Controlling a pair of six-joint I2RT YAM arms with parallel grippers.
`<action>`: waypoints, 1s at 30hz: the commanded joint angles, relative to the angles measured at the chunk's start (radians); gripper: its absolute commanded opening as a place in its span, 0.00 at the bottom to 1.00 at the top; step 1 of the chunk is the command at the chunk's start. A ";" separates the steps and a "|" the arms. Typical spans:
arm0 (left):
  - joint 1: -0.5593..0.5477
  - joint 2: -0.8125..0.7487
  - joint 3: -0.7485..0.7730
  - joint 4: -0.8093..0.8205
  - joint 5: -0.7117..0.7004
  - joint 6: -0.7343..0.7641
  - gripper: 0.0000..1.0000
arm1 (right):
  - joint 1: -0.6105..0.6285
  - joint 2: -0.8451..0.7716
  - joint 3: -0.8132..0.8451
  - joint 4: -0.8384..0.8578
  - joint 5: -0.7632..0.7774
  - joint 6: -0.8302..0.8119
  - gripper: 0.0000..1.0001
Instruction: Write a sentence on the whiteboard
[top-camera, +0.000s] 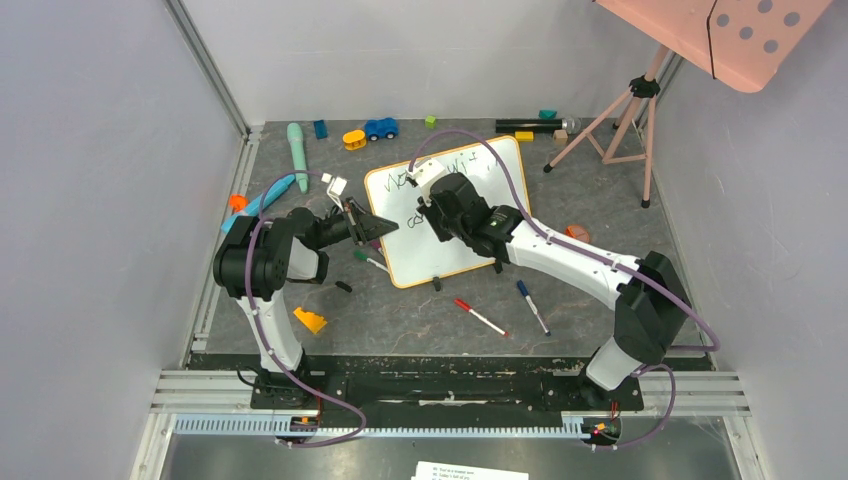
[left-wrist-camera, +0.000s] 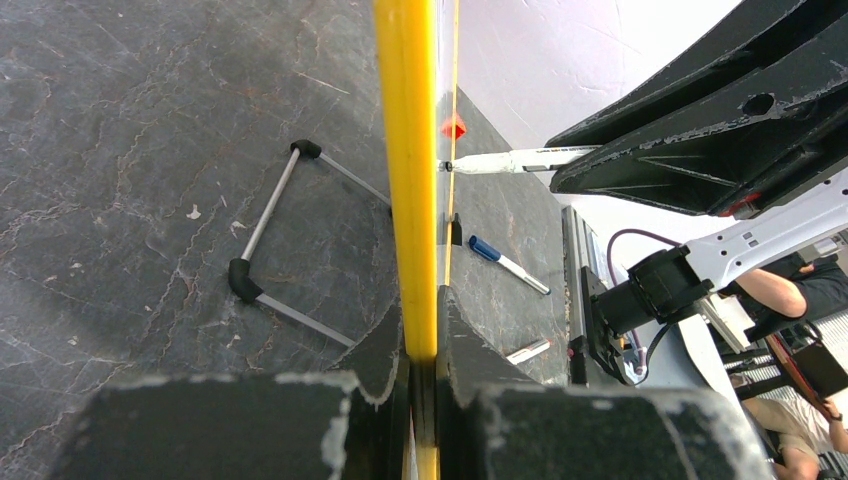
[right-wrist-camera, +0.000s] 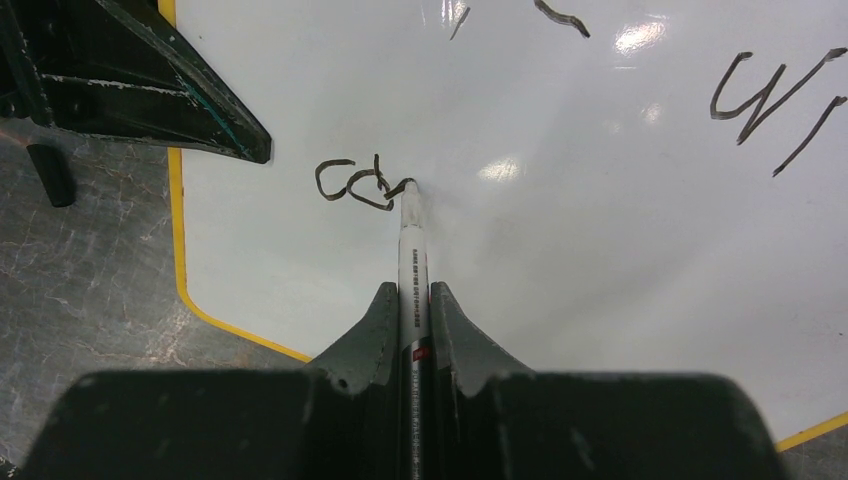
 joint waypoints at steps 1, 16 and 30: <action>0.004 0.015 -0.008 0.051 -0.051 0.187 0.02 | -0.014 0.018 0.015 0.008 0.021 0.002 0.00; 0.004 0.020 -0.002 0.051 -0.052 0.184 0.02 | -0.014 -0.030 -0.073 -0.006 -0.008 0.004 0.00; 0.004 0.019 -0.005 0.052 -0.052 0.185 0.02 | -0.023 0.033 0.037 -0.008 0.020 -0.006 0.00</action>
